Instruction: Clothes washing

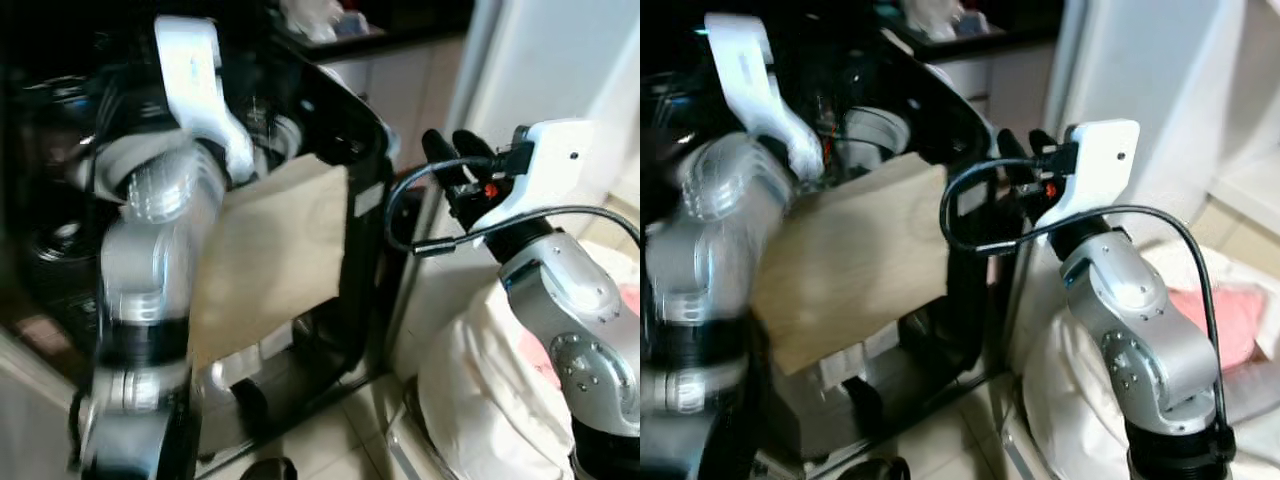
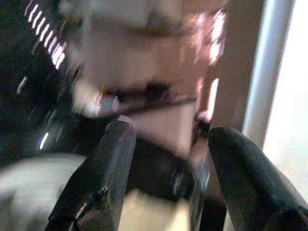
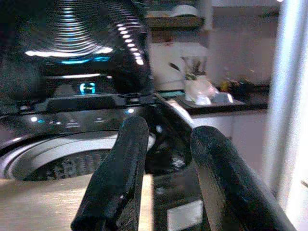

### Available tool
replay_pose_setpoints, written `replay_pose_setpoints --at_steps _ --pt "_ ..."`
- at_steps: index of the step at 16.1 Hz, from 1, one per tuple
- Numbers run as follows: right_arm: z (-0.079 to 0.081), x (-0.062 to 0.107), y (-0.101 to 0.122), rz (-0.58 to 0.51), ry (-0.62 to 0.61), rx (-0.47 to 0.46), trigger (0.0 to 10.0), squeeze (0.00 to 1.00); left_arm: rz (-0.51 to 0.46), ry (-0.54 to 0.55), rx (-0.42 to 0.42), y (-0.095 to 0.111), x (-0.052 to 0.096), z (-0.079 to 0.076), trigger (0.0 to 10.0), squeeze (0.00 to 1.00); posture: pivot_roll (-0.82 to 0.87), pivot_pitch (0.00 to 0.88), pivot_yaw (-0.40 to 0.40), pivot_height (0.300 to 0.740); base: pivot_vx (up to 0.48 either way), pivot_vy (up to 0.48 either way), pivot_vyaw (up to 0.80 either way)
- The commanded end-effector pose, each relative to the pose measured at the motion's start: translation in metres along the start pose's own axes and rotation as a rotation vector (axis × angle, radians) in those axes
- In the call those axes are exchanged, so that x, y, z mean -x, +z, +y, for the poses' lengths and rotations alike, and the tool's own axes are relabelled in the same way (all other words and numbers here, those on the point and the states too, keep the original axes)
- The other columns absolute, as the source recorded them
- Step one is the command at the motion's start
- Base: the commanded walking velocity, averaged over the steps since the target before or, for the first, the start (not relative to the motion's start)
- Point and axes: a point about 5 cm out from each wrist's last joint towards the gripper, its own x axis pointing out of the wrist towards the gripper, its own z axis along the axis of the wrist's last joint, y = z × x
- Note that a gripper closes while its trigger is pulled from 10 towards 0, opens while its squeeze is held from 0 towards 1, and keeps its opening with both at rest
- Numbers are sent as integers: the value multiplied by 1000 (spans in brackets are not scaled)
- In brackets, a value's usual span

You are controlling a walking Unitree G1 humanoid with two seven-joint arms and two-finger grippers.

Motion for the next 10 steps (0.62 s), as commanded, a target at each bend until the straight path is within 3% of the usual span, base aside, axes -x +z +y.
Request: replay_pose_setpoints --at_steps 1,2,4,10 --pt "5 -2 -2 1 32 3 10000 0 -3 -11 -25 -5 7 -7 10000 0 -72 0 48 740 0 0 800" --pt "7 -5 -5 -1 39 -13 10000 0 36 16 -37 -20 15 -13 10000 0 -74 0 41 740 0 0 800" --pt "10 -7 -10 2 50 -27 10000 0 59 35 -81 -30 18 -19 10000 0 -69 0 38 740 0 0 800" --pt "12 -5 -20 -4 44 -51 10000 0 47 40 -146 -28 16 -23 10000 0 -64 0 64 740 0 -469 800"
